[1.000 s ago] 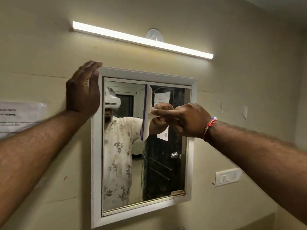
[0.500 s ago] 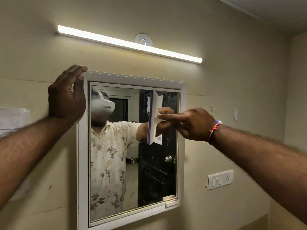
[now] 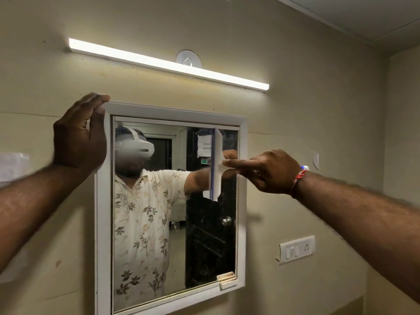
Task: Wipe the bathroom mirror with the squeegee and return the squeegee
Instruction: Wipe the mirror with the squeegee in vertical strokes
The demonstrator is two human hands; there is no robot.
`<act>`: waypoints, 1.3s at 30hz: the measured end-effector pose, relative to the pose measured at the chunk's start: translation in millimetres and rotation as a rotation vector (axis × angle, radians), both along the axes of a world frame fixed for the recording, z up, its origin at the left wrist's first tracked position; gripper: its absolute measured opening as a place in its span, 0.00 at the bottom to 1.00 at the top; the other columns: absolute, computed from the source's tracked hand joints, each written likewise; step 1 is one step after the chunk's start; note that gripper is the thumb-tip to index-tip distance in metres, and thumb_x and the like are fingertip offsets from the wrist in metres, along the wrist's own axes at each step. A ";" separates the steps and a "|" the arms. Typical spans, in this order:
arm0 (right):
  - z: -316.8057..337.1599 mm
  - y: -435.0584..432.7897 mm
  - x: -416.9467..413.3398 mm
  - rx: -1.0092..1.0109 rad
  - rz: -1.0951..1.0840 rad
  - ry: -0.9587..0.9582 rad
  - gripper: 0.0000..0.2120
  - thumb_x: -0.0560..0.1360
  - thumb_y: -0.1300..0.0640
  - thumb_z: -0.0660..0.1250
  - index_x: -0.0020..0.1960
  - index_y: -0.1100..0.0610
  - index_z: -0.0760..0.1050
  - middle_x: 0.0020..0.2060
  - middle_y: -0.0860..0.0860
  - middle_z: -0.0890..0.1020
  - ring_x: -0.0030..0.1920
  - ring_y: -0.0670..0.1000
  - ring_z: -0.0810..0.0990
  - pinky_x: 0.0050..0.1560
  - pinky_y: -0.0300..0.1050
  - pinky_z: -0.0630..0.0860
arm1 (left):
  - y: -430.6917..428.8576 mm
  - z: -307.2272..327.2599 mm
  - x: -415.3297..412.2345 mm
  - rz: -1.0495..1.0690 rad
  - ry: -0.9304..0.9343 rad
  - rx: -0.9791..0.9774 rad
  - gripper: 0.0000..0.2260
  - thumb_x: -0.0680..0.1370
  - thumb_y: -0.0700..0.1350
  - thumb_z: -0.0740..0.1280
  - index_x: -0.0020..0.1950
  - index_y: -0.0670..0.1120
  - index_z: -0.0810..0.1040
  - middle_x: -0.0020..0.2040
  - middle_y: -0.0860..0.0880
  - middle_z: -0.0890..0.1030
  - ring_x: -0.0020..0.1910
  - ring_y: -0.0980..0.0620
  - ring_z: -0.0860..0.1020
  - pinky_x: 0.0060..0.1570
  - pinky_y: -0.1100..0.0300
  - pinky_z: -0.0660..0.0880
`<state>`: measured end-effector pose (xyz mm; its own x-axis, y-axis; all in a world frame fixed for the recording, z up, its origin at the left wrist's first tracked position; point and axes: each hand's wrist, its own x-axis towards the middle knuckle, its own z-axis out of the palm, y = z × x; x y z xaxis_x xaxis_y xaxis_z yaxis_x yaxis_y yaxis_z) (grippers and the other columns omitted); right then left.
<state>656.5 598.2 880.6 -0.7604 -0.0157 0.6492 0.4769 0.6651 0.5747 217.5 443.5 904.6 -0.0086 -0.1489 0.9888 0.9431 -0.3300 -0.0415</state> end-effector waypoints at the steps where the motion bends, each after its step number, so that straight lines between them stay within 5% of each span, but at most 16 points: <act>1: -0.3 1.3 7.4 0.007 -0.014 0.005 0.23 0.88 0.43 0.58 0.82 0.33 0.62 0.33 0.47 0.80 0.27 0.50 0.75 0.30 0.46 0.75 | 0.4 -0.1 -0.5 0.003 0.003 0.004 0.16 0.91 0.44 0.60 0.73 0.41 0.81 0.71 0.40 0.82 0.73 0.43 0.79 0.78 0.63 0.67; 13: -2.9 2.6 28.9 -0.007 -0.107 0.022 0.23 0.88 0.39 0.55 0.82 0.29 0.60 0.35 0.47 0.84 0.28 0.52 0.76 0.30 0.45 0.74 | 2.4 -0.1 -1.9 -0.008 -0.013 0.007 0.16 0.91 0.44 0.59 0.73 0.42 0.81 0.70 0.42 0.83 0.74 0.44 0.79 0.78 0.57 0.70; 22: -3.9 4.2 34.4 -0.015 -0.092 0.044 0.23 0.88 0.41 0.58 0.82 0.31 0.62 0.33 0.48 0.84 0.26 0.52 0.75 0.29 0.44 0.73 | -0.7 -0.9 0.1 -0.005 -0.021 -0.013 0.16 0.91 0.46 0.59 0.73 0.42 0.81 0.71 0.42 0.83 0.74 0.45 0.78 0.78 0.64 0.67; 39: -5.1 -2.6 45.1 -0.037 -0.140 0.080 0.22 0.86 0.42 0.59 0.80 0.31 0.67 0.33 0.48 0.84 0.26 0.53 0.75 0.29 0.44 0.74 | 1.3 -0.5 -2.0 -0.011 -0.008 -0.002 0.16 0.91 0.45 0.59 0.74 0.42 0.80 0.72 0.42 0.82 0.75 0.45 0.78 0.78 0.61 0.68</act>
<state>701.6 595.7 875.5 -0.6996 0.1120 0.7057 0.6094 0.6091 0.5075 215.5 444.9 904.1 -0.0180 -0.1472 0.9889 0.9398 -0.3400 -0.0335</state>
